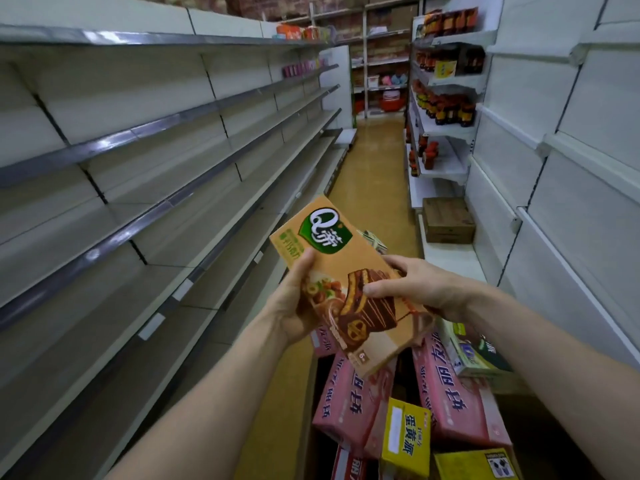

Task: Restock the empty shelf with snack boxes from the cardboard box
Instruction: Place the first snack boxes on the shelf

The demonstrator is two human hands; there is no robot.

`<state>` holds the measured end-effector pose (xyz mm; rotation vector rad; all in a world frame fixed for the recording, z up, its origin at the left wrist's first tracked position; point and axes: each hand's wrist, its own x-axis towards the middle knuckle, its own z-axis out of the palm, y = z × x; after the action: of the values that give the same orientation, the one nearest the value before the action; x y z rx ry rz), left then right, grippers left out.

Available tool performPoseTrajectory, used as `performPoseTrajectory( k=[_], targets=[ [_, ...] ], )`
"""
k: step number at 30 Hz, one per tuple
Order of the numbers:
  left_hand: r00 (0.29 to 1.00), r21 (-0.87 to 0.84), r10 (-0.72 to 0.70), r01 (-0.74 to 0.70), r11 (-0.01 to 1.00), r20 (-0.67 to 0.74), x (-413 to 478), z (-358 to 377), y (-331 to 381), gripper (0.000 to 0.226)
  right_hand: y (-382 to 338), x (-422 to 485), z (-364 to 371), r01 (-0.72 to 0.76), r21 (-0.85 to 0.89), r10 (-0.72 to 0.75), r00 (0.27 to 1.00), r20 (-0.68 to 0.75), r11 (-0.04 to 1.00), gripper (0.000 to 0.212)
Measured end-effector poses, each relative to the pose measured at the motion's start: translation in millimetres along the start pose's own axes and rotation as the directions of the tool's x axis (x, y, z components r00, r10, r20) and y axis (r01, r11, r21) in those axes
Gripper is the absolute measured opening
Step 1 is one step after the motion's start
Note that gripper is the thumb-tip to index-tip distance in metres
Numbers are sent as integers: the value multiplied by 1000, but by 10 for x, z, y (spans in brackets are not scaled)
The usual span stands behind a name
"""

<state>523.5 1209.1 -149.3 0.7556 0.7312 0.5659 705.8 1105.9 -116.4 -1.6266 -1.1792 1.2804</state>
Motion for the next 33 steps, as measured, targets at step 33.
performPoseTrajectory(
  k=[33],
  targets=[
    [572,-66,573,-739,670,-588,-2651,-1412,1503,31,-2093,361,2003,492,183,-516,850,111,851,29]
  ],
)
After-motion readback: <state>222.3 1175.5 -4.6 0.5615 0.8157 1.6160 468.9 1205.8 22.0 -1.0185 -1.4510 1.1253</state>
